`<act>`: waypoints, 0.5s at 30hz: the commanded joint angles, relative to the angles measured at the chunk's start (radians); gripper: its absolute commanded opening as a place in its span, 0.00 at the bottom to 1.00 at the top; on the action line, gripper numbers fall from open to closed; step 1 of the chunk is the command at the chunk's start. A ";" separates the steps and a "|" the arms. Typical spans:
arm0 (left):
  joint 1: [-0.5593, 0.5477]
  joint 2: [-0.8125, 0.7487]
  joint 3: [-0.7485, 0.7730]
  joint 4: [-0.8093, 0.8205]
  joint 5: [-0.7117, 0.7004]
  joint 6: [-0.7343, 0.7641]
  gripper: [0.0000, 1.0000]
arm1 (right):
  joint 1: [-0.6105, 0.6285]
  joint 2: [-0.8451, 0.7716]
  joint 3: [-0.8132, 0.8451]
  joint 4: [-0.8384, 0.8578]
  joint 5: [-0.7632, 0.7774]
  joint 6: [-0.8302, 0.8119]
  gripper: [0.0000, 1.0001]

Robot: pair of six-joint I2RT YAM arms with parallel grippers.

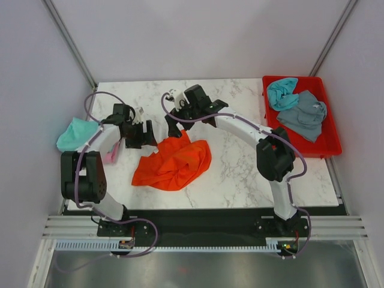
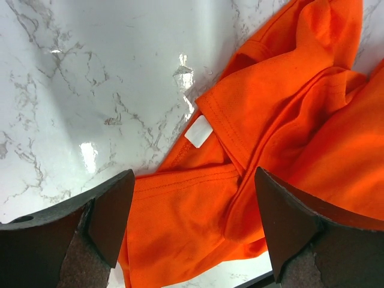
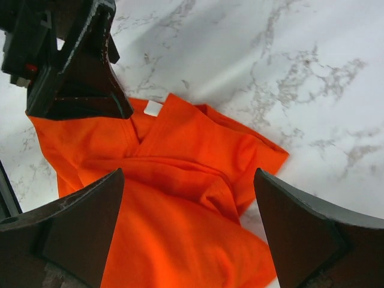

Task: Fold and stack the t-shirts
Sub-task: Flatten the tshirt out

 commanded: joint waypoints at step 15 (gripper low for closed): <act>0.181 -0.312 -0.049 -0.095 -0.096 -0.032 0.83 | 0.087 0.278 0.124 -0.018 0.133 -0.097 0.98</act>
